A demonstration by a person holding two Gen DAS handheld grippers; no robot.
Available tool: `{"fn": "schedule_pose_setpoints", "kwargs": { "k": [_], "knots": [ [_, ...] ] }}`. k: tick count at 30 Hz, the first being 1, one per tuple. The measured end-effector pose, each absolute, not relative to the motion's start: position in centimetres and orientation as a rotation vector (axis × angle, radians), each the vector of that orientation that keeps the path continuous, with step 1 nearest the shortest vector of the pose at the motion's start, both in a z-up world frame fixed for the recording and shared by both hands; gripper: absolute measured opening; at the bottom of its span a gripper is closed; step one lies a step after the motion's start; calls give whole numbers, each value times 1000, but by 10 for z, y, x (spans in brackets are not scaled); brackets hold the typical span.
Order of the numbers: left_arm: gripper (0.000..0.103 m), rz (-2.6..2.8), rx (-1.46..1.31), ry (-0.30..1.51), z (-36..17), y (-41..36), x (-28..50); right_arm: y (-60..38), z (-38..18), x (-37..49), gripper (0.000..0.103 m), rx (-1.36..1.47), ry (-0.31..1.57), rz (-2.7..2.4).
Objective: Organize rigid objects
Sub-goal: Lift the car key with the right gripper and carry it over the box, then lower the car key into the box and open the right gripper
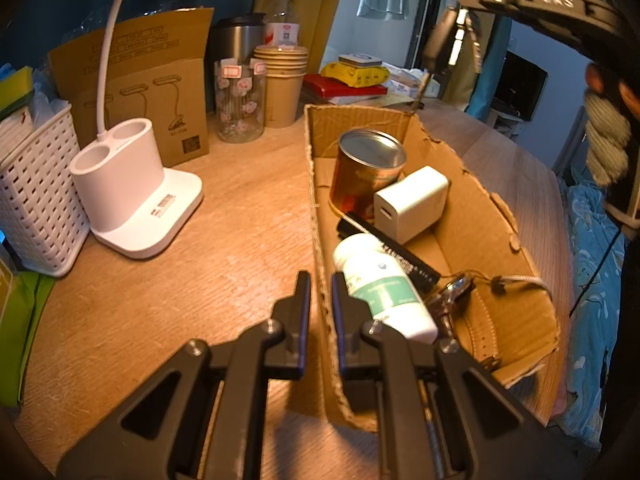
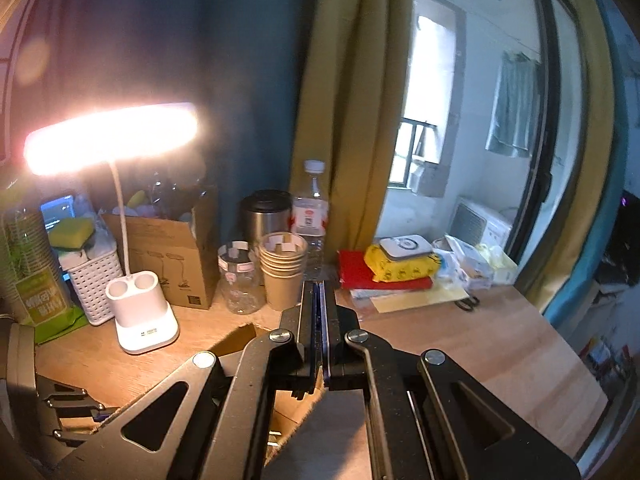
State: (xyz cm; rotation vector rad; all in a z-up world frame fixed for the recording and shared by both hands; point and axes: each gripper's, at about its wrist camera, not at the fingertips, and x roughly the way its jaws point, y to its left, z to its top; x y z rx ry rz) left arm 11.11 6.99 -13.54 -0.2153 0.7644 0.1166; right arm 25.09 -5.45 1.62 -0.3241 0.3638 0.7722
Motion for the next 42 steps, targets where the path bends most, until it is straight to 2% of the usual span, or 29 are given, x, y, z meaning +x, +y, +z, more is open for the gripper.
{"fn": "schedule_pose_setpoints", "kwargs": {
  "k": [17, 37, 42],
  "knots": [
    [11, 116, -218, 765, -134, 72, 111, 16, -43, 267, 2, -484, 488, 826],
    [11, 116, -214, 765, -134, 71, 111, -23, -90, 286, 3, -470, 650, 754],
    [11, 117, -215, 765, -134, 70, 111, -16, -96, 278, 3, -522, 641, 758]
  ]
}}
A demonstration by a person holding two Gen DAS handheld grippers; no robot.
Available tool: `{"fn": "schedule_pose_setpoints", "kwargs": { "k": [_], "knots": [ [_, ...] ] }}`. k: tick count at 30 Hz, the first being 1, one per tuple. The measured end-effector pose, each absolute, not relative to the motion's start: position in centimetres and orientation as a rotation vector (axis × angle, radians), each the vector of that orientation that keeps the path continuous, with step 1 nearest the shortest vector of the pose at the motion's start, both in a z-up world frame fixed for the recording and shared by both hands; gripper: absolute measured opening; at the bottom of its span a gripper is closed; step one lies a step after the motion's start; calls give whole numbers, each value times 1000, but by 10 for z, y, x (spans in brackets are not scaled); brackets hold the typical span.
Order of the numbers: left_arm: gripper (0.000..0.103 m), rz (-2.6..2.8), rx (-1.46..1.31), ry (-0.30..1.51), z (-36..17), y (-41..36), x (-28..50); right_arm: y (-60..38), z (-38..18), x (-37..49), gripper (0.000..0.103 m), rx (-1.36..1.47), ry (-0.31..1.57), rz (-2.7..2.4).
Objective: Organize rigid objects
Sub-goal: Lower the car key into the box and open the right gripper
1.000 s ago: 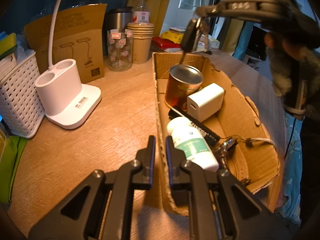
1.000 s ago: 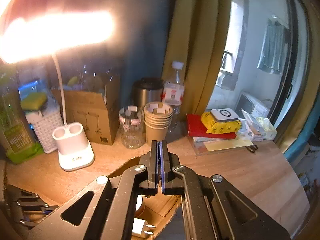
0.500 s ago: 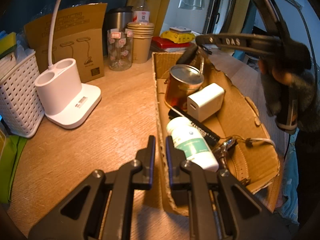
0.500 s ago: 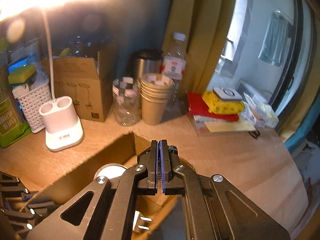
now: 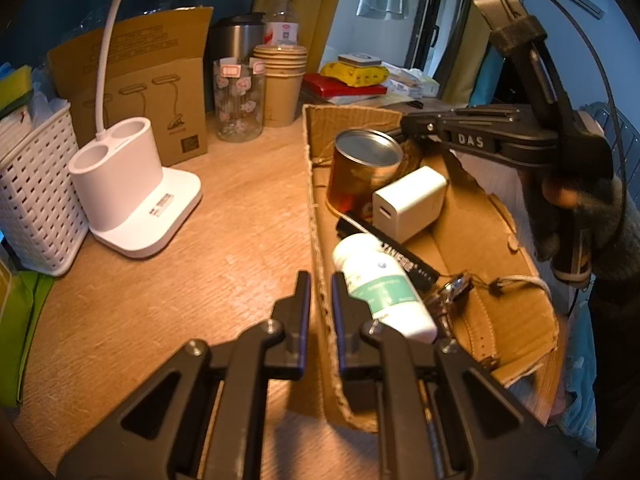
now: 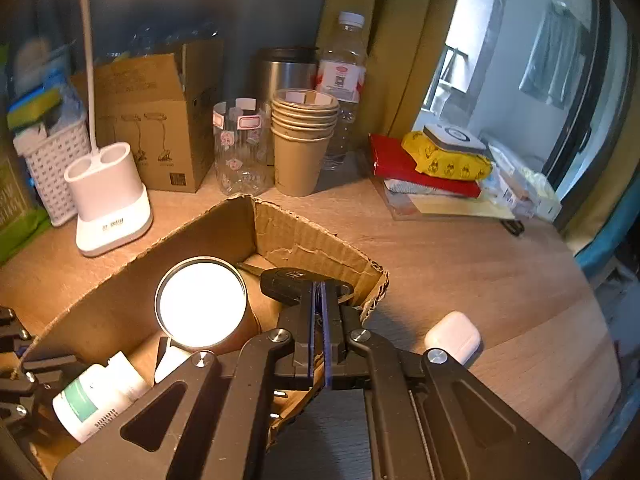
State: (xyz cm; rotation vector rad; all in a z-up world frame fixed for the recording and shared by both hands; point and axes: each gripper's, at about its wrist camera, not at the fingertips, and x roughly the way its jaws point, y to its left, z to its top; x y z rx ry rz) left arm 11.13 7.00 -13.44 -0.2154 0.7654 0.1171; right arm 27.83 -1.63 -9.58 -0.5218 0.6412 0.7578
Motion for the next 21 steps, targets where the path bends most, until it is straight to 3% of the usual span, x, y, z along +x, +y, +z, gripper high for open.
{"fn": "schedule_pose_setpoints", "kwargs": {
  "k": [12, 15, 19, 21],
  "knots": [
    [11, 118, -215, 765, -134, 70, 111, -21, -98, 267, 6, -530, 687, 810],
    [11, 117, -214, 765, -134, 70, 111, -22, -99, 261, 14, -537, 697, 824],
    [11, 117, -215, 765, -134, 70, 111, -26, -95, 256, 32, -524, 698, 841],
    [11, 117, -215, 765, -134, 70, 111, -27, -93, 254, 34, -521, 694, 844]
  ]
}}
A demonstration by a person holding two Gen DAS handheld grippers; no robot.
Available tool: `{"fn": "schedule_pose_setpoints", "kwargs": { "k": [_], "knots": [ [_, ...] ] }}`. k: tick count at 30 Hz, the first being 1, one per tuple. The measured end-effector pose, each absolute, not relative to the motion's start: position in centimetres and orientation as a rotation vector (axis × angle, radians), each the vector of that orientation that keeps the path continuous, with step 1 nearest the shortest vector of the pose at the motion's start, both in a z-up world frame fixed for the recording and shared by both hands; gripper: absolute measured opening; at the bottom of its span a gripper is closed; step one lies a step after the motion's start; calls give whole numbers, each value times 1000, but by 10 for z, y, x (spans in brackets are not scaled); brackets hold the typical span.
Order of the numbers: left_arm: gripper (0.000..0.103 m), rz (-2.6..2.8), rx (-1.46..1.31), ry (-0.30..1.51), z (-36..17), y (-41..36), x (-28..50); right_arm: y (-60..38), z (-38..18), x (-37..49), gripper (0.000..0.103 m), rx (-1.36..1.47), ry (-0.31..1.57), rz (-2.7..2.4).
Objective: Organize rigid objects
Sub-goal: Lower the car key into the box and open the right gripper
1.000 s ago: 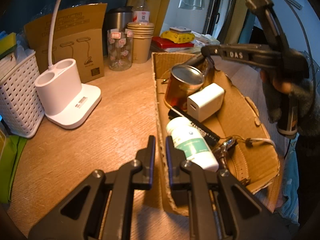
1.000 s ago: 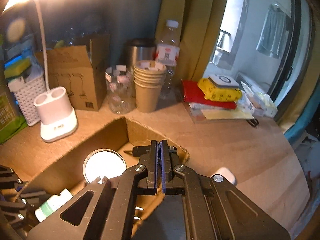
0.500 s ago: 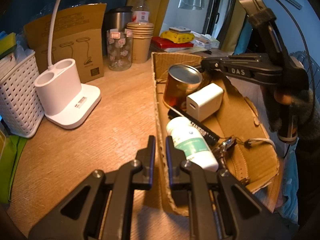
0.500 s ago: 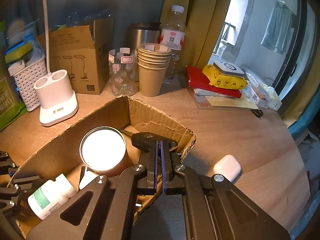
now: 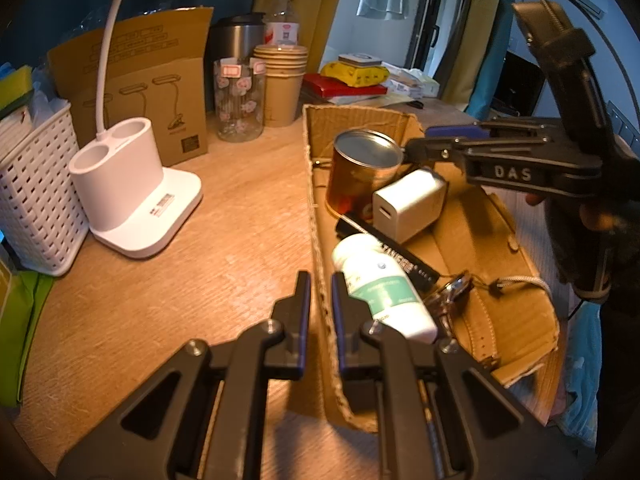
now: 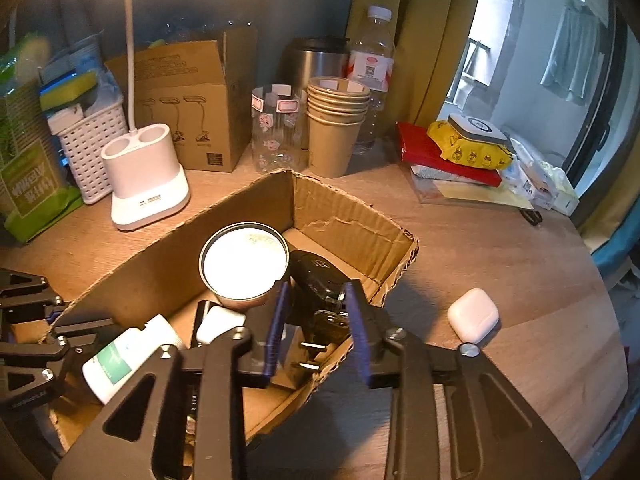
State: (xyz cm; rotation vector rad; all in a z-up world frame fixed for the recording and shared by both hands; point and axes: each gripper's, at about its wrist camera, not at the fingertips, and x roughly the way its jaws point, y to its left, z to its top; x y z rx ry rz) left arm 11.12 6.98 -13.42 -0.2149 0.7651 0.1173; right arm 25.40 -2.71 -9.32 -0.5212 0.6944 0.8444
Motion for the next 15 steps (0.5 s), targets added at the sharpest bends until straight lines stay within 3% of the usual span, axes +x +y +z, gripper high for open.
{"fn": "schedule_pose_setpoints", "kwargs": {
  "k": [6, 11, 15],
  "knots": [
    [11, 118, -215, 765, -134, 70, 111, -35, -84, 250, 39, -490, 667, 835],
    [11, 118, -214, 765, -134, 70, 111, -50, -70, 252, 60, -425, 623, 799],
    [11, 118, -214, 765, -134, 70, 111, -63, -62, 256, 64, -386, 598, 761]
  ]
}}
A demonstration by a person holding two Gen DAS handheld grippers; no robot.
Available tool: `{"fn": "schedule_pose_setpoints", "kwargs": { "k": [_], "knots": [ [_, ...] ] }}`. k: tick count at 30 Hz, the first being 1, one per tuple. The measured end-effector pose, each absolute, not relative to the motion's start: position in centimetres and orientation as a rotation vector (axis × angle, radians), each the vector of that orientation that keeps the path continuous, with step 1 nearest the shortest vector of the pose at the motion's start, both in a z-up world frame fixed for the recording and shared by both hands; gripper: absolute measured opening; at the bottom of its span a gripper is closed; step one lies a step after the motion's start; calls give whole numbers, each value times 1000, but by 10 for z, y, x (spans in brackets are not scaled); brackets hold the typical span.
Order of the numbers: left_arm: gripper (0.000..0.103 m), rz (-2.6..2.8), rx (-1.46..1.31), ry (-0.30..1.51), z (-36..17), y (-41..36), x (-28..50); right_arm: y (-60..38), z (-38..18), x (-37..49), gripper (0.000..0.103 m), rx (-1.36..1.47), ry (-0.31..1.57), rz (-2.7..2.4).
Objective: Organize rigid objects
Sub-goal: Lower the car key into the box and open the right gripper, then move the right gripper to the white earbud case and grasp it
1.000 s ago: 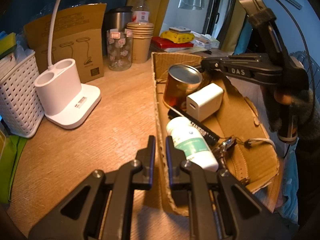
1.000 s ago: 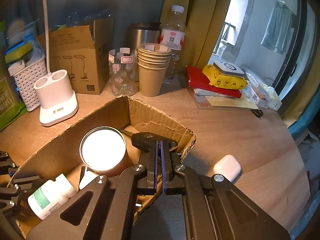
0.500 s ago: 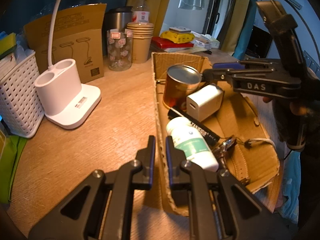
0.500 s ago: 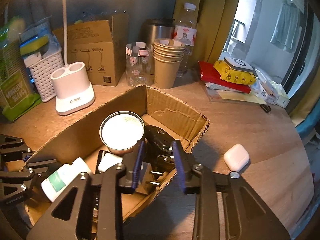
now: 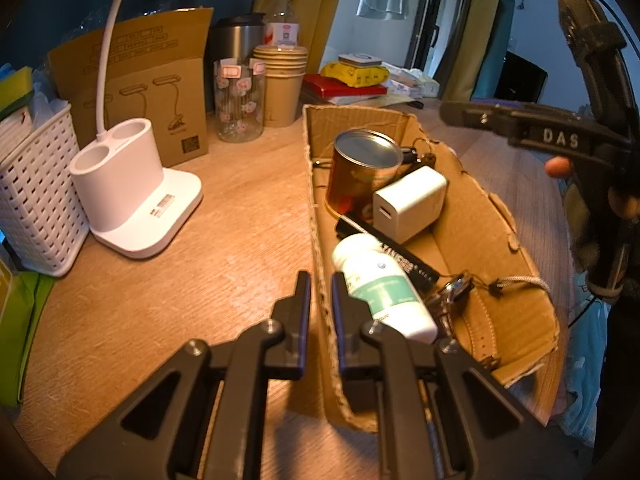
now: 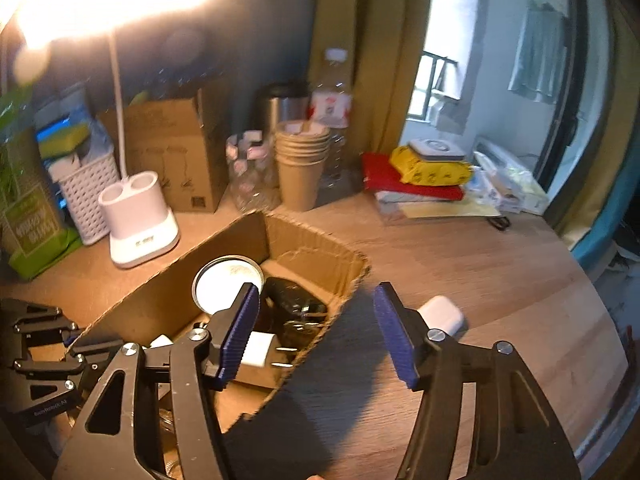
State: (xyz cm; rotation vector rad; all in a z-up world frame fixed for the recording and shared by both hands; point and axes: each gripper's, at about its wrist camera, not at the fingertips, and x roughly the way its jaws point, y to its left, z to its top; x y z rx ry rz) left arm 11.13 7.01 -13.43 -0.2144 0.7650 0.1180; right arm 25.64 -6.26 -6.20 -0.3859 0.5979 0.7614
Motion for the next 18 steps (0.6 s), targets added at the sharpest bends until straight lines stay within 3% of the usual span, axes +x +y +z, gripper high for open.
{"fn": "schedule_pose_setpoints", "kwargs": {
  "k": [18],
  "knots": [
    [11, 118, -214, 765, -134, 70, 111, -127, -50, 292, 66, -253, 573, 580]
  ]
}}
